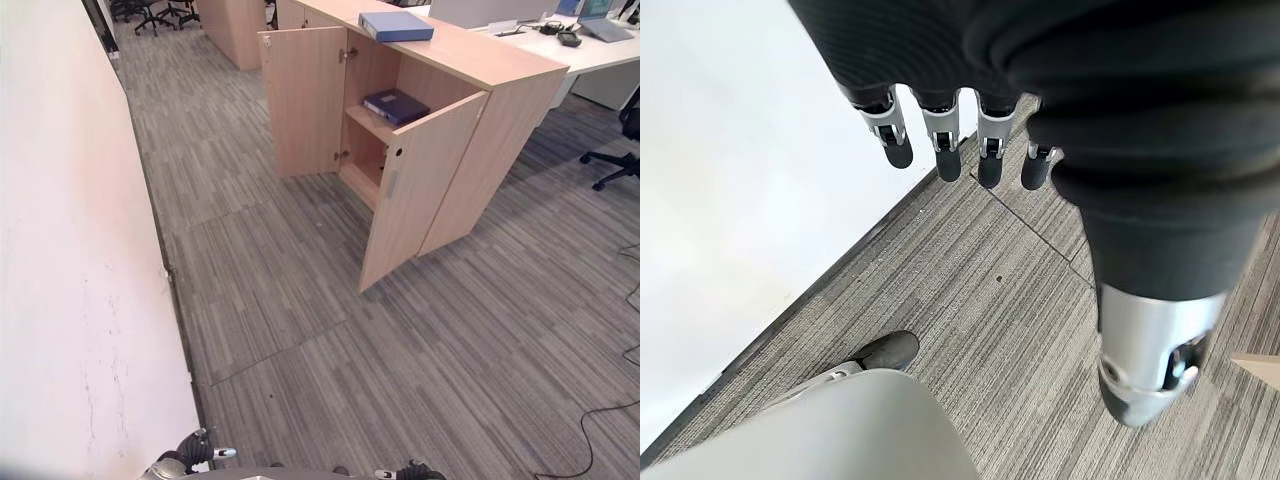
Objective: Put the empty folder in the office cabinet
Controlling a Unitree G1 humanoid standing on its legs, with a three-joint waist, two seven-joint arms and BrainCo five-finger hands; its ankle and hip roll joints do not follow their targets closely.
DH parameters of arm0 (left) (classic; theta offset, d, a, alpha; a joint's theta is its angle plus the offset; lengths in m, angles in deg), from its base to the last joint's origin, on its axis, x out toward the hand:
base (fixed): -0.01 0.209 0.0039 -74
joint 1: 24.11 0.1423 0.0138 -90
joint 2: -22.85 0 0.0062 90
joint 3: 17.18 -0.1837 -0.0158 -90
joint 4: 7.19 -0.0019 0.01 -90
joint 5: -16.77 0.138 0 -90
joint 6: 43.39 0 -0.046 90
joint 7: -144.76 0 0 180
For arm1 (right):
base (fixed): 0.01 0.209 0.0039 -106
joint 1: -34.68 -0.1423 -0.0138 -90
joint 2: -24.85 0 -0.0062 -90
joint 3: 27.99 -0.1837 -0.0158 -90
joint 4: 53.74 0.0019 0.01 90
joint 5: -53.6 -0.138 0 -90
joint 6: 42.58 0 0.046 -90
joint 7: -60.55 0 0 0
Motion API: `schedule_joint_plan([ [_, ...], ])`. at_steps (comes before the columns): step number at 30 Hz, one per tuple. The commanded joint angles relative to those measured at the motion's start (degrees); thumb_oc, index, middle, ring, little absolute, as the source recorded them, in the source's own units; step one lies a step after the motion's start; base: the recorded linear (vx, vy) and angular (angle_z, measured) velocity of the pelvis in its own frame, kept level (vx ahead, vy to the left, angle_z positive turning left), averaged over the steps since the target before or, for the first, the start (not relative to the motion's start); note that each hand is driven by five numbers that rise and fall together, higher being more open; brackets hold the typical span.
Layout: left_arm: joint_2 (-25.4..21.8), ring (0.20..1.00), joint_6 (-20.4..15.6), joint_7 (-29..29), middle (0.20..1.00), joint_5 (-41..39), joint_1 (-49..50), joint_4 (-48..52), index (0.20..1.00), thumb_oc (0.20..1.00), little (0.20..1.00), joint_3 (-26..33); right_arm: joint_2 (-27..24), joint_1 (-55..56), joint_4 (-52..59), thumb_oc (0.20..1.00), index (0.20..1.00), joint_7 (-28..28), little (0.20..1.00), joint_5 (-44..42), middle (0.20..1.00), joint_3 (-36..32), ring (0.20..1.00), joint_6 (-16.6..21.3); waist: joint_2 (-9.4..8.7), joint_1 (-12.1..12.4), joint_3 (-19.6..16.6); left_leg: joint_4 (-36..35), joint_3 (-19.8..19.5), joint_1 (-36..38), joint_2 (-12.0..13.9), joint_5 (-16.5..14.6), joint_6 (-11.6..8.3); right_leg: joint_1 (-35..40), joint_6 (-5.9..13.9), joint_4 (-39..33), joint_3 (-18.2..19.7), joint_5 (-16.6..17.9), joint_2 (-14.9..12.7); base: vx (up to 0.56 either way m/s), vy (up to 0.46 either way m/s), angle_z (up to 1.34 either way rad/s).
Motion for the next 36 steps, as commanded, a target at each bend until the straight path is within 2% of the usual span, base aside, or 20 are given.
schedule_joint_plan([
  [1,1.89,1.0,-0.91,0.14,1.0,0.43,-3.24,-3.26,1.0,1.0,1.0,-0.84,0.25,-1.42,-3.29,1.0,1.0,0.22,1.0,-0.34,1.0,1.02,1.0,0.24,-1.12,0.21,-0.13,0.11,1.96,2.29,-1.33,-7.65,-1.19,0.6,6.31,0.05,-2.17,-3.83,-2.68,0.0,0.0,0.0],
  [9,2.05,1.0,-1.04,0.9,1.0,0.39,-3.04,-3.23,1.0,1.0,1.0,-1.21,0.2,-1.36,-3.19,1.0,1.0,0.45,1.0,-0.15,1.0,1.22,1.0,0.27,-1.14,0.25,-0.16,0.11,2.03,2.44,-1.38,-7.75,-1.17,0.74,6.28,0.05,-2.08,-3.92,-2.64,0.0,0.0,0.0],
  [14,-0.39,1.0,-1.05,2.97,1.0,1.32,-0.01,-2.56,1.0,1.0,1.0,0.18,-1.38,-1.74,-2.68,1.0,1.0,1.34,1.0,0.49,1.0,0.56,1.0,0.01,-0.47,0.6,0.63,0.11,1.73,2.3,-1.45,-7.44,-1.12,0.7,6.23,0.05,-2.04,-3.72,-2.73,-0.01,0.002,0.0],
  [36,-0.62,1.0,-0.68,1.89,1.0,1.19,-0.86,-3.59,1.0,1.0,1.0,0.62,-1.58,-1.25,-2.35,1.0,1.0,1.06,1.0,-0.3,1.0,0.48,1.0,0.48,-0.24,0.42,1.42,0.11,1.88,2.4,-1.08,-7.36,-1.19,0.77,5.89,0.05,-2.58,-3.94,-2.32,0.0,-0.005,0.0],
])
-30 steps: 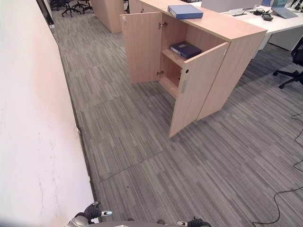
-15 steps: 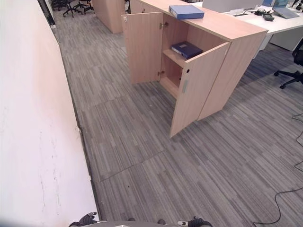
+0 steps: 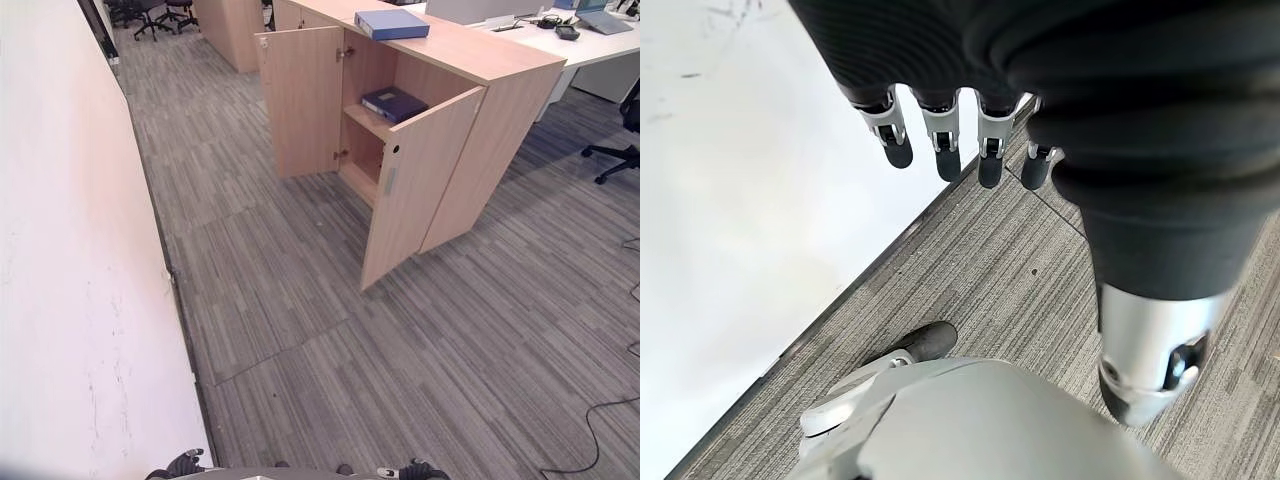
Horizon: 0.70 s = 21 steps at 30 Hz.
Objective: Put the empty folder in the office cabinet
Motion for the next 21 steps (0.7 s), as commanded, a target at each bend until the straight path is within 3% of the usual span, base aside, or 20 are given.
schedule_joint_plan([
  [1,1.21,1.0,-0.59,-0.78,1.0,1.06,-4.45,-3.59,1.0,1.0,1.0,0.13,-0.68,-1.5,-2.7,1.0,1.0,-0.04,1.0,-0.32,1.0,0.81,1.0,0.39,-1.28,0.48,1.05,0.16,1.74,2.02,-1.19,-7.22,-1.05,0.74,5.85,0.38,-2.75,-3.95,-2.44,0.0,0.0,0.0],
  [21,1.07,1.0,-0.49,-0.71,1.0,1.32,-4.36,-4.06,1.0,1.0,1.0,0.13,-0.86,-0.93,-2.44,1.0,1.0,-0.19,1.0,-0.6,1.0,0.98,1.0,0.76,-1.65,0.07,0.62,0.16,1.19,2.67,-1.05,-8.19,-1.14,1.38,5.38,0.38,-2.4,-4.86,-2.05,0.01,-0.002,0.0],
])
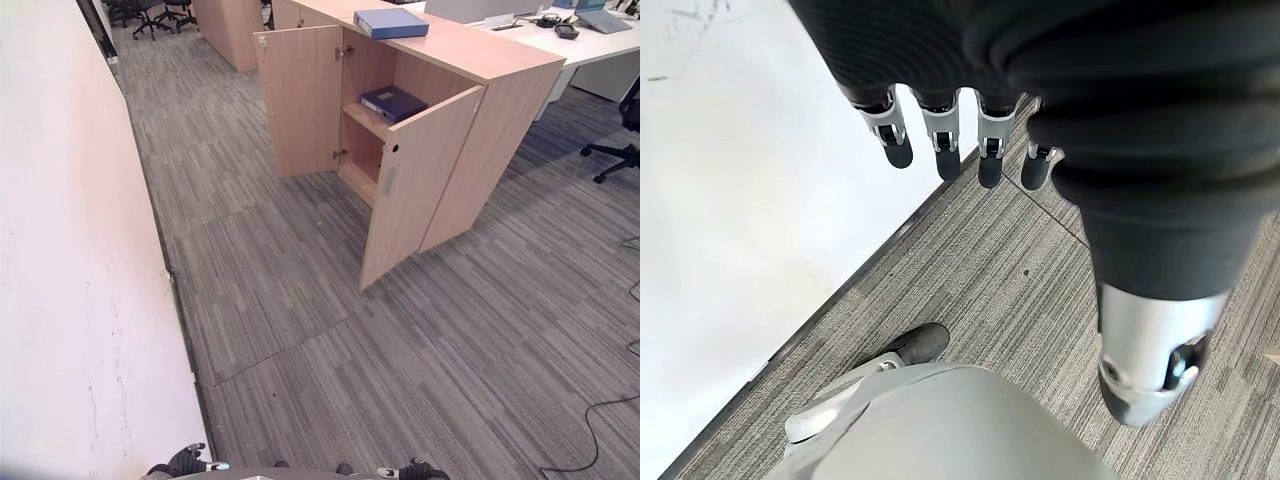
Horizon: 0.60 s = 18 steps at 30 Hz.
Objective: Put the empty folder in the office cabinet
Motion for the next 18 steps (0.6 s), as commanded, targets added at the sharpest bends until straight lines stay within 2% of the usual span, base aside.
schedule_joint_plan([
  [1,1.0,1.0,-0.46,-0.82,1.0,1.21,-3.69,-4.01,1.0,1.0,1.0,0.23,-0.83,-1.06,-2.45,1.0,1.0,-0.17,1.0,-0.71,1.0,0.94,1.0,0.66,-1.66,0.05,0.77,0.16,1.29,2.83,-0.97,-8.25,-1.09,1.43,5.31,0.39,-2.3,-4.86,-1.97,0.03,-0.056,0.0],
  [4,0.46,1.0,-0.43,-1.34,1.0,0.19,-4.2,-3.67,1.0,1.0,1.0,0.68,-0.73,-1.59,-2.33,1.0,1.0,-0.26,1.0,-1.33,1.0,0.85,1.0,0.77,-2.36,0.23,1.69,0.16,1.97,2.37,-0.2,-7.54,-0.95,0.93,4.71,0.39,-2.03,-4.88,-1.32,-0.01,-0.072,0.0],
  [5,-0.03,1.0,-0.63,-1.66,1.0,-0.95,-5.02,-3.15,1.0,1.0,1.0,1.01,-0.59,-2.17,-2.39,1.0,1.0,-0.42,1.0,-1.77,1.0,0.74,1.0,1.0,-3.99,0.64,3.28,7.88,3.48,-1.92,0.27,-8.9,-1.94,0.61,3.8,0.39,-1.91,-4.88,-1.4,-0.06,-0.11,-0.01],
  [6,-0.04,1.0,-0.63,-1.66,1.0,-0.95,-5.03,-3.15,1.0,1.0,1.0,1.01,-0.58,-2.19,-2.4,1.0,1.0,-0.43,1.0,-1.77,1.0,0.74,1.0,1.01,-3.98,0.59,3.15,8.36,3.44,-2.33,0.32,-9.13,-1.95,0.44,3.79,0.39,-1.95,-4.85,-1.37,-0.13,-0.181,0.03],
  [7,-0.12,1.0,-0.86,-2.17,1.0,-2.36,-5.63,-2.27,1.0,1.0,1.0,1.45,-0.9,-2.79,-2.73,1.0,1.0,-0.79,1.0,-1.97,1.0,0.71,1.0,0.88,-5.21,1.45,5.4,20.33,3.9,-9.9,1.02,-8.58,-3.04,0.53,2.72,0.47,-2.87,-5.2,-1.84,-0.1,-0.208,0.05],
  [8,0.01,1.0,-1.34,-3.44,1.0,-5.42,-6.24,-1.21,1.0,1.0,1.0,3.13,-1.38,-3.37,-2.7,1.0,1.0,-1.38,1.0,-2.21,1.0,0.54,1.0,0.88,-5.42,2.04,6.63,31.09,2.38,-17.57,2.08,-3.81,-3.83,0.17,1.54,0.46,-4.45,-5.98,-1.3,-0.08,-0.244,0.09],
  [10,0.1,1.0,-1.72,-3.79,1.0,-6.56,-6.14,-1.04,1.0,1.0,1.0,3.89,-1.48,-3.37,-2.78,1.0,1.0,-1.43,1.0,-2.21,1.0,0.48,1.0,0.94,-5.62,2.07,6.41,33.47,2.39,-20.1,2.69,-2.92,-3.7,0.07,1.28,0.39,-4.99,-6.4,-1.14,0.03,-0.104,0.17],
  [11,0.18,1.0,-2.08,-4.32,1.0,-8.01,-5.86,-0.67,1.0,1.0,1.0,4.81,-1.64,-3.43,-2.98,1.0,1.0,-1.6,1.0,-2.22,1.0,0.34,1.0,0.83,-6.05,2.38,6.5,32.86,3.05,-21.66,3.25,-2.6,-3.33,0.24,1.32,0.39,-5.45,-6.77,-1.36,0.17,0.003,0.31],
  [12,0.41,1.0,-2.32,-3.84,1.0,-9.79,-4.58,-0.14,1.0,1.0,1.0,6.3,-1.75,-3.03,-3.06,1.0,1.0,-1.65,1.0,-2.28,1.0,0.11,1.0,0.93,-6.33,3.12,6.23,27.16,4.54,-21.78,3.41,-3.94,-2.45,0.87,1.63,0.39,-5.5,-7.27,-1.86,0.18,0.004,0.29],
  [13,0.41,1.0,-2.32,-3.84,1.0,-9.79,-4.58,-0.14,1.0,1.0,1.0,6.3,-1.75,-3.03,-3.06,1.0,1.0,-1.65,1.0,-2.28,1.0,0.11,1.0,0.93,-6.33,3.12,6.23,27.15,4.55,-21.77,3.41,-3.94,-2.45,0.88,1.63,0.39,-5.49,-7.27,-1.86,0.29,0.089,0.17],
  [15,0.52,1.0,-2.63,-4.26,1.0,-8.53,-2.97,0.22,1.0,1.0,1.0,6.24,-2.07,-2.46,-2.99,1.0,1.0,-1.8,1.0,-1.77,1.0,0.41,1.0,1.21,-5.19,4.0,5.3,12.15,4.77,-20.4,3.48,2.22,-3.48,2.14,2.25,0.39,-5.66,-8.58,-1.5,0.29,0.125,0.18],
  [16,0.35,1.0,-2.89,-5.09,1.0,-8.06,-2.84,0.91,1.0,1.0,1.0,6.05,-2.22,-2.35,-2.97,1.0,1.0,-2.11,1.0,-1.71,1.0,0.43,1.0,1.32,-4.73,4.23,5.14,8.21,4.92,-21.38,3.87,4.07,-3.92,2.54,2.34,0.39,-5.88,-9.06,-1.37,0.18,0.079,0.2],
  [17,0.34,1.0,-2.88,-5.1,1.0,-8.05,-2.8,0.93,1.0,1.0,1.0,6.05,-2.21,-2.33,-2.96,1.0,1.0,-2.11,1.0,-1.71,1.0,0.44,1.0,1.32,-4.87,4.27,5.33,7.77,5.03,-20.87,3.72,4.23,-3.92,2.82,2.37,0.39,-5.84,-9.16,-1.52,0.26,0.093,0.15],
  [18,0.41,1.0,-3.19,-6.4,1.0,-8.73,-2.08,1.79,1.0,1.0,1.0,6.95,-2.25,-2.15,-2.96,1.0,1.0,-2.64,1.0,-1.5,1.0,0.37,1.0,1.52,-4.21,4.93,5.21,1.19,5.84,-22.07,4.34,6.22,-4.47,4.2,2.64,0.39,-5.94,-10.35,-1.38,0.29,0.099,0.11],
])
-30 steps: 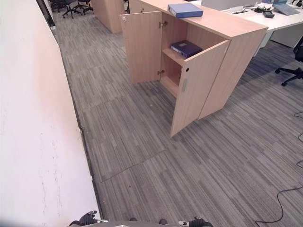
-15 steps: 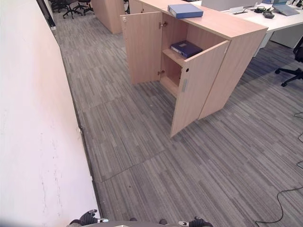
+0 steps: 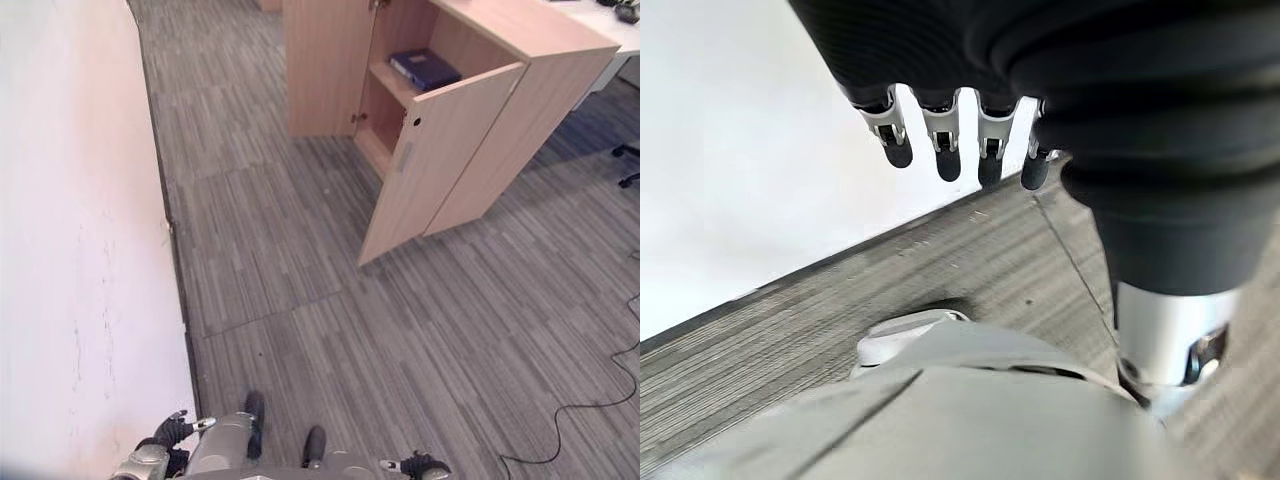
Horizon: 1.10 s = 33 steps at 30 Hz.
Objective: Put the empty folder in the office cabinet
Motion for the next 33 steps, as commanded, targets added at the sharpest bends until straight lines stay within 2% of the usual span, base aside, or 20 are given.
schedule_joint_plan([
  [1,0.97,1.0,-1.53,-2.77,1.0,-1.42,1.93,1.39,1.0,1.0,1.0,1.28,-1.39,0.75,-0.29,1.0,1.0,-1.49,1.0,-1.16,1.0,-0.02,1.0,0.89,0.99,1.38,-0.84,-2.17,1.16,-2.9,0.13,2.58,1.54,6.99,6.07,0.44,0.95,-8.45,-2.61,0.28,0.099,0.07],
  [3,1.46,1.0,-1.54,-2.72,1.0,-1.92,3.02,0.58,1.0,1.0,1.0,2.5,-1.07,1.36,-0.77,1.0,1.0,-1.25,1.0,-1.12,1.0,-0.63,1.0,0.96,1.27,1.45,-1.8,-2.17,1.54,-2.77,0.48,1.25,1.59,8.05,6.71,0.44,1.03,-8.79,-2.7,0.24,0.095,-0.11],
  [5,1.9,1.0,-1.64,-3.53,1.0,-4.62,4.67,-1.81,1.0,1.0,1.0,5.97,-0.24,2.6,-1.58,1.0,1.0,-0.81,1.0,-0.58,1.0,-1.58,1.0,0.6,1.38,1.79,-3.98,-2.17,1.67,-1.05,-0.42,4.47,1.38,9.28,7.97,0.44,0.84,-8.96,-4.69,0.44,0.204,-0.12],
  [6,1.92,1.0,-1.64,-3.53,1.0,-4.62,4.67,-1.81,1.0,1.0,1.0,5.97,-0.26,2.59,-1.58,1.0,1.0,-0.81,1.0,-0.58,1.0,-1.58,1.0,0.6,1.46,1.78,-4.08,-2.17,1.62,-1.2,-0.35,4.51,1.38,9.14,7.95,0.44,0.83,-8.91,-4.6,0.47,0.273,-0.09],
  [7,1.61,1.0,-1.82,-3.4,1.0,-5.51,4.88,-2.79,1.0,1.0,1.0,7.25,0.01,2.89,-1.89,1.0,1.0,-0.27,1.0,-0.04,1.0,-1.72,1.0,0.39,0.93,2.08,-5.27,-2.17,1.78,-0.18,-1.85,3.78,2.07,9.87,9.3,0.44,0.35,-8.05,-7.07,0.23,0.151,-0.12],
  [9,1.31,1.0,-1.84,-3.27,1.0,-5.58,4.77,-2.84,1.0,1.0,1.0,7.54,0.17,2.89,-1.9,1.0,1.0,0.0,1.0,0.04,1.0,-1.81,1.0,0.24,0.61,2.22,-5.79,-2.17,2.06,0.69,-2.82,3.12,2.65,10.02,10.23,1.43,0.13,-7.69,-8.66,0.35,0.263,-0.14],
  [10,0.66,1.0,-1.78,-3.11,1.0,-4.98,4.82,-2.28,1.0,1.0,1.0,7.39,0.23,3.04,-1.45,1.0,1.0,0.28,1.0,-0.03,1.0,-2.15,1.0,0.14,0.58,2.31,-6.34,-2.17,2.14,2.25,-4.45,1.64,3.86,8.89,11.38,5.45,0.02,-7.01,-11.47,0.33,0.282,-0.12],
  [11,0.66,1.0,-1.77,-3.11,1.0,-4.98,4.83,-2.28,1.0,1.0,1.0,7.39,0.23,3.05,-1.44,1.0,1.0,0.28,1.0,-0.03,1.0,-2.16,1.0,0.14,0.55,2.36,-6.37,-2.17,2.2,2.23,-4.48,1.62,3.89,8.8,11.41,5.57,0.08,-7.08,-11.53,0.38,0.408,-0.06],
  [13,-0.23,1.0,-1.66,-2.74,1.0,-4.91,4.44,-0.96,1.0,1.0,1.0,7.07,-0.43,2.68,-0.24,1.0,1.0,0.56,1.0,-0.48,1.0,-2.86,1.0,-0.01,0.74,2.17,-5.94,-2.17,1.95,5.72,-7.99,-1.36,6.39,4.55,12.19,18.3,-0.79,-2.35,-16.43,0.26,0.374,-0.13],
  [15,-0.8,1.0,-1.56,-2.67,1.0,-5.42,3.81,-0.33,1.0,1.0,1.0,7.19,-1.18,1.97,0.78,1.0,1.0,0.36,1.0,0.26,1.0,-2.08,1.0,-0.16,0.99,1.38,-4.44,-2.17,0.85,8.4,-10.57,-3.41,8.46,0.83,10.72,29.08,-0.68,4.5,-19.54,0.23,0.368,0.21],
  [16,-1.78,1.0,-1.49,-2.85,1.0,-5.49,3.22,-0.04,1.0,1.0,1.0,6.88,-1.25,1.03,3.03,1.0,1.0,-0.23,1.0,0.57,1.0,-0.64,1.0,0.24,1.26,0.88,-2.46,-2.17,-0.19,11.94,-11.55,-6.54,9.34,-4.09,9.87,39.04,-2.46,6.06,-22.49,0.39,0.261,0.39],
  [17,-2.16,1.0,-1.7,-3.71,1.0,-3.92,2.18,0.75,1.0,1.0,1.0,5.36,-1.41,-0.57,4.66,1.0,1.0,-0.65,1.0,1.02,1.0,0.95,1.0,0.52,2.64,-0.03,-0.29,-2.17,-1.24,14.26,-9.34,-7.29,8.77,-9.4,8.49,35.67,-4.28,1.18,-20.03,0.33,0.144,0.53],
  [18,-2.14,1.0,-1.69,-3.73,1.0,-3.91,2.15,0.76,1.0,1.0,1.0,5.38,-1.42,-0.6,4.65,1.0,1.0,-0.65,1.0,1.02,1.0,0.95,1.0,0.51,2.73,-0.02,-0.19,-2.17,-1.24,14.36,-9.2,-7.33,8.69,-9.23,8.38,35.53,-4.35,1.15,-19.88,0.21,-0.111,0.33],
  [19,-2.41,1.0,-1.62,-4.86,1.0,-1.24,1.56,1.15,1.0,1.0,1.0,3.51,-1.19,-1.79,5.41,1.0,1.0,-1.32,1.0,0.5,1.0,1.59,1.0,0.67,3.3,-0.56,1.59,-2.17,-1.44,15.79,-8.06,-7.57,8.29,-11.63,8.68,30.09,-3.95,0.23,-16.85,0.19,-0.137,0.61],
  [20,-2.29,1.0,-1.46,-5.34,1.0,-0.26,1.46,0.78,1.0,1.0,1.0,2.93,-0.86,-2.45,5.7,1.0,1.0,-1.64,1.0,-0.74,1.0,1.35,1.0,0.84,3.32,-1.06,2.66,-2.17,-1.45,17.29,-7.38,-8.32,7.8,-13.35,9.68,22.67,-3.57,1.36,-14.13,0.19,-0.134,0.36],
  [21,-2.28,1.0,-1.47,-5.35,1.0,-0.25,1.43,0.76,1.0,1.0,1.0,2.93,-0.87,-2.48,5.69,1.0,1.0,-1.64,1.0,-0.75,1.0,1.35,1.0,0.84,3.43,-1.01,2.76,-2.17,-1.42,17.42,-7.23,-8.38,7.75,-13.08,9.63,22.34,-3.62,1.51,-13.92,0.13,-0.109,0.41],
  [23,-2.15,1.0,-1.35,-5.48,1.0,0.19,1.19,0.0,1.0,1.0,1.0,2.98,-0.74,-3.15,5.77,1.0,1.0,-1.79,1.0,-1.48,1.0,1.04,1.0,0.99,2.62,-1.91,3.38,-2.17,-2.17,18.34,-7.66,-8.53,7.57,-14.34,10.96,12.93,-1.61,5.61,-11.38,0.15,-0.106,0.14],
  [27,-2.29,1.0,-1.41,-5.48,1.0,1.31,1.19,-1.83,1.0,1.0,1.0,3.8,-0.58,-3.34,5.87,1.0,1.0,-2.03,1.0,-2.0,1.0,0.48,1.0,1.24,1.12,-2.51,3.02,-2.17,-3.25,20.94,-8.28,-10.48,7.19,-15.81,13.18,4.34,2.71,9.77,-9.34,0.29,-0.13,0.34],
  [31,-2.16,1.0,-1.22,-5.64,1.0,1.68,1.44,-2.87,1.0,1.0,1.0,4.44,-0.4,-2.17,4.5,1.0,1.0,-2.01,1.0,-1.74,1.0,0.2,1.0,1.19,0.24,-2.63,1.21,-2.17,-4.53,24.0,-8.13,-13.0,6.89,-13.3,12.45,2.75,2.81,10.7,-9.17,0.3,-0.172,0.33],
  [33,-1.85,1.0,-1.1,-5.81,1.0,1.13,1.68,-3.1,1.0,1.0,1.0,4.84,-0.3,-1.34,3.21,1.0,1.0,-2.05,1.0,-1.61,1.0,0.15,1.0,1.04,0.51,-2.92,-0.08,-2.17,-4.79,25.29,-6.26,-13.78,6.26,-12.82,11.82,4.54,2.6,9.72,-8.39,0.27,-0.204,0.15],
])
